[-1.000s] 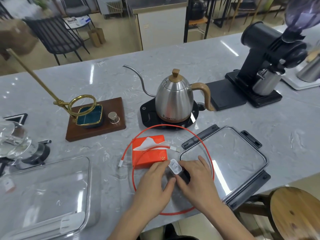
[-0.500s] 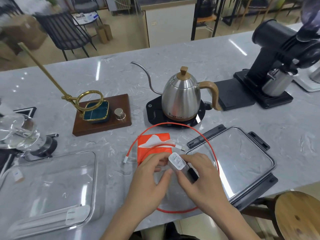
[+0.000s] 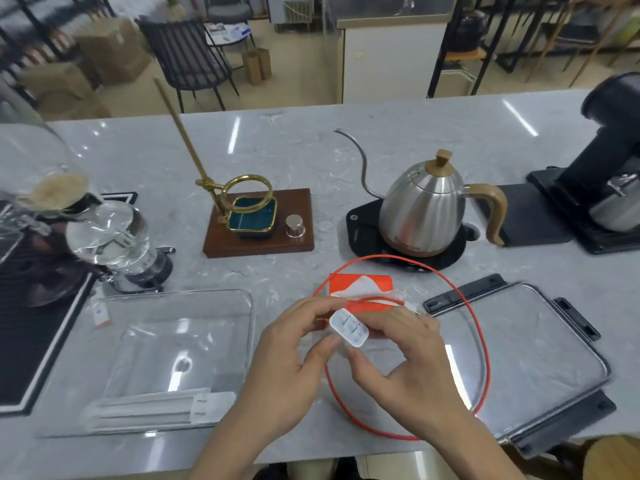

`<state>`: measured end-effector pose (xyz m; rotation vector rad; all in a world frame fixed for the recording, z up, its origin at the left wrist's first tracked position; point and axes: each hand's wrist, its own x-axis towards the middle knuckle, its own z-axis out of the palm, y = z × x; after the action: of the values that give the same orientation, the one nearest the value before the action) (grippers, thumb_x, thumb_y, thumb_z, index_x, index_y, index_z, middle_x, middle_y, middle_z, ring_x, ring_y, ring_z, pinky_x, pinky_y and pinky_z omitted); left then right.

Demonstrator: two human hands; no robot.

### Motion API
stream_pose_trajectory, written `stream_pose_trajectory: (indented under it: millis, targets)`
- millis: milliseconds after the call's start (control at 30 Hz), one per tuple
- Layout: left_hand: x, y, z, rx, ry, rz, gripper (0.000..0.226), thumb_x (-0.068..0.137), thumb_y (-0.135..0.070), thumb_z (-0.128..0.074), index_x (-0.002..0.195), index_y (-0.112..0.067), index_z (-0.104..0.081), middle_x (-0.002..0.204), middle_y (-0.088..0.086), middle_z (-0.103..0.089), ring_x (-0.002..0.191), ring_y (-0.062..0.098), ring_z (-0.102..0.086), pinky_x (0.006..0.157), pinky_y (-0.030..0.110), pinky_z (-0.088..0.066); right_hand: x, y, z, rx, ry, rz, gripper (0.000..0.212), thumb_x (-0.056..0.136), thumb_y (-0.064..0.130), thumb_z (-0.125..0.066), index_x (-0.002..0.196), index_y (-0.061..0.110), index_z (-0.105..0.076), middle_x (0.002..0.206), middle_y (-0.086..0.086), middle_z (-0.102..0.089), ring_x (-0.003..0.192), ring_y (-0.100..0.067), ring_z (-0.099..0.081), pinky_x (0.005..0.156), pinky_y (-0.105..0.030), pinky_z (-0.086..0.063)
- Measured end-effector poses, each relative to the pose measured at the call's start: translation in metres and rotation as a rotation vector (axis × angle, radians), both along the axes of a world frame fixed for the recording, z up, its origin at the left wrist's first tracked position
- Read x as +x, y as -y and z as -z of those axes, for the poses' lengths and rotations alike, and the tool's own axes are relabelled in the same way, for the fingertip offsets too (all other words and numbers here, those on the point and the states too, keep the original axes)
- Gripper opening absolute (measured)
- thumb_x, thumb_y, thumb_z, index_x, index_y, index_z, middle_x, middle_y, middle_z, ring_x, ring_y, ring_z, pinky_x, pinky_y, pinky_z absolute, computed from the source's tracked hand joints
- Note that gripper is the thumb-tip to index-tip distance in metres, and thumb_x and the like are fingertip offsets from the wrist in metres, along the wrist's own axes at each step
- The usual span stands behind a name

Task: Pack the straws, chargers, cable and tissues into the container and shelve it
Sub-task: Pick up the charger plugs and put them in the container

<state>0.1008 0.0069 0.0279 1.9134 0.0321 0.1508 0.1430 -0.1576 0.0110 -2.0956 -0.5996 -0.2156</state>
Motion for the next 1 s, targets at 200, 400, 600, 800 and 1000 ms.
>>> stream_pose_trajectory:
  millis: [200,400,600,800,1000]
  targets:
    - [-0.015,-0.038,-0.004,-0.027,-0.023,-0.058,0.037,0.088,-0.010,-0.065,0.117,-0.033,-0.066,0.114,-0.015,-0.070,0.109,0.009,-0.065,0.095,0.020,-0.048,-0.003,-0.039,-0.002,0.038,0.021,-0.079,0.025,0.075,0.029,-0.075,0.099,0.028,-0.073,0.087,0.018,-0.068,0.084,-0.003,-0.064,0.075,-0.042,-0.046]
    - [-0.026,-0.077,-0.011,-0.032,-0.018,-0.097,0.032,0.085,-0.015,-0.065,0.113,-0.031,-0.068,0.111,-0.015,-0.071,0.107,0.008,-0.067,0.092,0.019,-0.049,-0.006,-0.073,-0.014,-0.018,0.027,-0.153,0.027,0.075,0.031,-0.077,0.102,0.033,-0.071,0.088,0.022,-0.067,0.079,0.002,-0.055,0.077,-0.034,-0.041]
    - [-0.040,-0.116,-0.020,0.009,0.023,-0.114,0.036,0.084,0.006,-0.067,0.097,-0.028,-0.071,0.094,-0.014,-0.076,0.096,0.003,-0.071,0.086,0.020,-0.054,-0.013,-0.109,-0.022,-0.094,0.060,-0.219,0.033,0.075,0.026,-0.079,0.105,0.035,-0.070,0.097,0.029,-0.066,0.088,0.009,-0.054,0.082,-0.016,-0.027]
    - [-0.050,-0.144,-0.017,0.046,0.039,-0.132,0.042,0.082,0.014,-0.065,0.091,-0.027,-0.068,0.087,-0.014,-0.076,0.089,0.003,-0.072,0.080,0.020,-0.056,-0.019,-0.133,-0.020,-0.122,0.030,-0.241,0.032,0.080,0.038,-0.069,0.112,0.036,-0.069,0.098,0.035,-0.062,0.086,0.009,-0.054,0.083,-0.016,-0.027]
    - [-0.052,-0.163,-0.005,0.014,0.003,-0.141,0.042,0.082,0.013,-0.067,0.091,-0.028,-0.070,0.087,-0.012,-0.076,0.089,0.006,-0.073,0.082,0.025,-0.058,-0.023,-0.149,-0.020,-0.200,-0.015,-0.240,0.033,0.082,0.046,-0.063,0.115,0.039,-0.065,0.088,0.037,-0.054,0.086,0.003,-0.056,0.087,-0.020,-0.029]
